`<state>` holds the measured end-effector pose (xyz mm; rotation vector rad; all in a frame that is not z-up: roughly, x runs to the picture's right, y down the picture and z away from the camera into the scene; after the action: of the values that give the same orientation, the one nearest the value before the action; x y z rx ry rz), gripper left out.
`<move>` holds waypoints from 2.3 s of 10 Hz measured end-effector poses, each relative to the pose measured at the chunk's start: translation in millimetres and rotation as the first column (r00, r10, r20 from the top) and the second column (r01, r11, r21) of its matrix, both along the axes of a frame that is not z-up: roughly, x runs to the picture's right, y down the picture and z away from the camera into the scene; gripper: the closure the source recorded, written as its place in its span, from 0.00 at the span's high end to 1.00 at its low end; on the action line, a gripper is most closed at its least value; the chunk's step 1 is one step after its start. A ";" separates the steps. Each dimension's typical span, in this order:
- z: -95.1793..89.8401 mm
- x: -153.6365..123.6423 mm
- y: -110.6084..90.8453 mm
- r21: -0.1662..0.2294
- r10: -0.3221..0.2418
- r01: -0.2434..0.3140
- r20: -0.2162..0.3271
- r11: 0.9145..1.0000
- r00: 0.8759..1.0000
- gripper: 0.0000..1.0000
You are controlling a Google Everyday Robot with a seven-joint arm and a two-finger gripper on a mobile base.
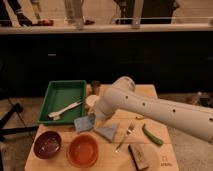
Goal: Wipe red bowl with sponge
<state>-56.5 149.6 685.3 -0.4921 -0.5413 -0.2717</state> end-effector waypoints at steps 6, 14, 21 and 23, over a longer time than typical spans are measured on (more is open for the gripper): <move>13.0 -0.3 64.0 -0.036 -0.045 0.042 -0.065 0.998 0.997 0.00; 15.1 -7.7 86.9 -0.058 -0.070 0.066 -0.068 0.996 0.995 0.00; 12.7 -30.6 98.2 -0.035 -0.084 0.082 -0.073 0.996 0.994 0.00; 13.0 -35.1 105.5 -0.039 -0.091 0.088 -0.071 0.995 0.993 0.00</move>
<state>-91.6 255.1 698.4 -0.5602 -0.4543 -0.3289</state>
